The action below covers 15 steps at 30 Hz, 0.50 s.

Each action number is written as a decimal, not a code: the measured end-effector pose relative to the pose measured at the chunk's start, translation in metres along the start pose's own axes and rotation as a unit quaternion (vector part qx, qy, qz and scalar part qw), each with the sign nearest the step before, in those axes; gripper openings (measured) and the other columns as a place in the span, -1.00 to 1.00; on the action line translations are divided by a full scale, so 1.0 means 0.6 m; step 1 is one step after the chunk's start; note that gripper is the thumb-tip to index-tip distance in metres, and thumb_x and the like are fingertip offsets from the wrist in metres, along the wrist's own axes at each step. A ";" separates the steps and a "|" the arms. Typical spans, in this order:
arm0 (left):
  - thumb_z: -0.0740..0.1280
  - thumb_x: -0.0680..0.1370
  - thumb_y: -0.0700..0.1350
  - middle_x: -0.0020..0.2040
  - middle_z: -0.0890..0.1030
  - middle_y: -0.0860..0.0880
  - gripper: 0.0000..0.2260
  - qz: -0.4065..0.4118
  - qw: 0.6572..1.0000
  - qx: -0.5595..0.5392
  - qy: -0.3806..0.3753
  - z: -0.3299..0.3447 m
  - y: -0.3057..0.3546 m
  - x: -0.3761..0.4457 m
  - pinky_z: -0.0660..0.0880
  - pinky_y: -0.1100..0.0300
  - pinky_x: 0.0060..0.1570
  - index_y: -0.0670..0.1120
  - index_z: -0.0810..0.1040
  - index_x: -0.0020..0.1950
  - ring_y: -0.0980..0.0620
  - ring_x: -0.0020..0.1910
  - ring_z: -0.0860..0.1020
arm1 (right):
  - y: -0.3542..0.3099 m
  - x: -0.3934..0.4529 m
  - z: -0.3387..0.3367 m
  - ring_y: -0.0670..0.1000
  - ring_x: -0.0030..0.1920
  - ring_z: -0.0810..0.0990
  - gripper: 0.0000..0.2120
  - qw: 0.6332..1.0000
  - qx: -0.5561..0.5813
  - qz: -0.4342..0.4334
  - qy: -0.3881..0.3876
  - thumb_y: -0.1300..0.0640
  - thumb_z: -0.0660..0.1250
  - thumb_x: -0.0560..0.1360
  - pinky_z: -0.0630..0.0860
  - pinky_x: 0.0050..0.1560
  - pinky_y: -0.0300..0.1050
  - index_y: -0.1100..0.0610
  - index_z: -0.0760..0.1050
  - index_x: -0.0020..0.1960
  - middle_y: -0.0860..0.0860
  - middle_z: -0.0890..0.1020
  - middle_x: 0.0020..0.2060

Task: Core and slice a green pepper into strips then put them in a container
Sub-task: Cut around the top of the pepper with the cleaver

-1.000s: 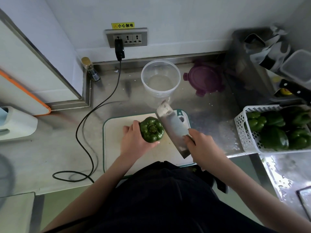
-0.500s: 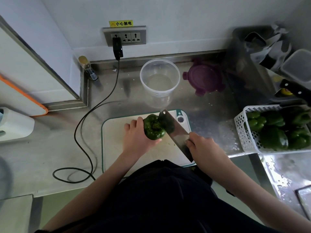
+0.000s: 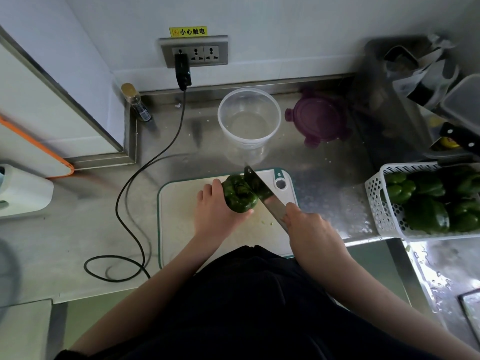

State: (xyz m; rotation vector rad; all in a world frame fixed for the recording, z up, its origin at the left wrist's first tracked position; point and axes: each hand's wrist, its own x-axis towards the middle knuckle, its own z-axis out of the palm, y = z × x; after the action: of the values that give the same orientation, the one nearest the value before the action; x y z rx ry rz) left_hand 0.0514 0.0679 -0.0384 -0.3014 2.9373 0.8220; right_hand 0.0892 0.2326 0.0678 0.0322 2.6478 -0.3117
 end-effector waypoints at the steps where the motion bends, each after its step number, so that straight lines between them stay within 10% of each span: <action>1: 0.50 0.22 0.27 0.07 0.47 -0.07 -0.24 -0.010 1.000 -0.009 -0.007 -0.001 -0.001 0.001 0.40 0.10 0.10 -0.13 0.32 0.21 -0.08 0.11 0.44 | -0.003 0.003 0.001 -0.02 -0.45 0.33 -0.82 1.000 -0.001 -0.001 0.000 0.25 0.07 0.62 0.16 -0.51 -0.15 0.07 0.15 -0.11 -0.02 0.35 -0.40; 15: 0.50 0.22 0.24 0.01 0.50 -0.06 -0.35 -0.022 0.999 -0.035 -0.023 -0.002 -0.016 0.000 0.39 0.10 0.02 -0.09 0.32 0.09 -0.11 0.06 0.47 | -0.019 0.032 0.010 0.14 -0.29 0.46 -0.87 0.998 0.042 -0.028 -0.024 0.19 0.01 0.64 0.37 -0.33 -0.04 0.05 0.13 -0.07 0.02 0.37 -0.35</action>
State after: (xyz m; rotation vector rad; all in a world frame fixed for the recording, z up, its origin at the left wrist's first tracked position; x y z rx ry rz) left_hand 0.0534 0.0594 -0.0419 -0.3446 2.8529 0.9157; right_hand 0.0738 0.2196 0.0562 -0.0216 2.5894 -0.4358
